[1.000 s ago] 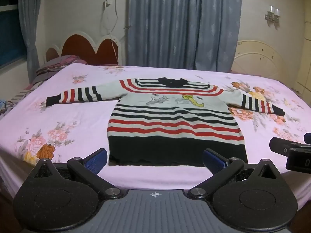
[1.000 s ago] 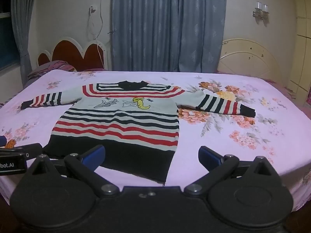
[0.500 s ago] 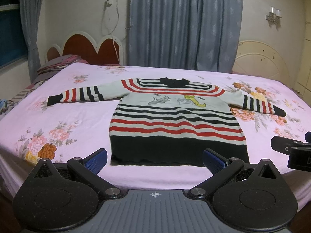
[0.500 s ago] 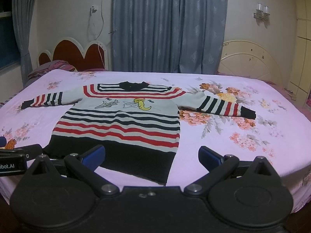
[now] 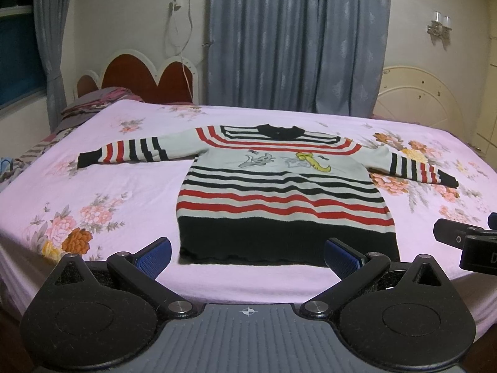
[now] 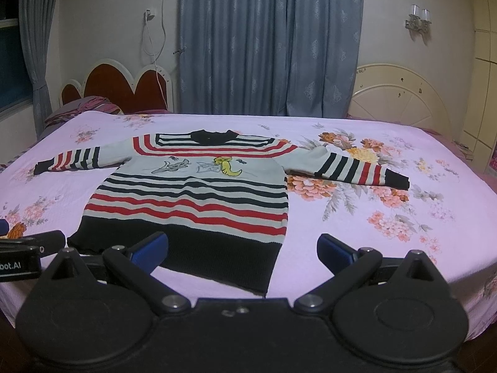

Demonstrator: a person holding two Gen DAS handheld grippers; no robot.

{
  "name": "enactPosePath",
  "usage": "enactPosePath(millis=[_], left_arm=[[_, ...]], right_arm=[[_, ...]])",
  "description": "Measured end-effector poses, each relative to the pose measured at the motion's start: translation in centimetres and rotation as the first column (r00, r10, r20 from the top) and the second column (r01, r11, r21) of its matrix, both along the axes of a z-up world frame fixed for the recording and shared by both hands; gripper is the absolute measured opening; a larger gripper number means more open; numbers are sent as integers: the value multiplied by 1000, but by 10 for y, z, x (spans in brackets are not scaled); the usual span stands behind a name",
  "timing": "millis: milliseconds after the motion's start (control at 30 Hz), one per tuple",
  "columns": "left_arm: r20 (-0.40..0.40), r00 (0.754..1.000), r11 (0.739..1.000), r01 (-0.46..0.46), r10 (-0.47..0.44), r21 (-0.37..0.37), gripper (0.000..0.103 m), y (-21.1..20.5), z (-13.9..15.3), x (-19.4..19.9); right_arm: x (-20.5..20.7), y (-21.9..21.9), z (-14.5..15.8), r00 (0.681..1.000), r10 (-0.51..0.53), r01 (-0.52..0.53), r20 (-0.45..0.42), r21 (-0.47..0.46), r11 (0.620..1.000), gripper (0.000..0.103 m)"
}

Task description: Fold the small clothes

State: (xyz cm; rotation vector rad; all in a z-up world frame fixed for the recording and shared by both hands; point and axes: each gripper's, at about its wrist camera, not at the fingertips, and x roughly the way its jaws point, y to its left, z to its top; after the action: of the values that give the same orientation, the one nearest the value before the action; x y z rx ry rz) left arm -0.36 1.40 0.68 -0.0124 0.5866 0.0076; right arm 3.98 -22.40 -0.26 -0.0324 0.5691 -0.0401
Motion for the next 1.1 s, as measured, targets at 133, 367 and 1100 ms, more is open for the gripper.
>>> enactPosePath(millis=[133,367,1100], left_arm=[[1,1000,1000,-1,1,1,103,0,0,-1],[1,1000,1000,-1,1,2,103,1,0,-1],[0,1000,1000,-2,2,0,103,1,-2,-1]], right_arm=[[0,0,-1,1000,0,0,0,0,1000,102],[0,0,0,1000,-1,1,1,-1,1000,102],[0,-1,-1,1000,0,0,0,0,1000,102]])
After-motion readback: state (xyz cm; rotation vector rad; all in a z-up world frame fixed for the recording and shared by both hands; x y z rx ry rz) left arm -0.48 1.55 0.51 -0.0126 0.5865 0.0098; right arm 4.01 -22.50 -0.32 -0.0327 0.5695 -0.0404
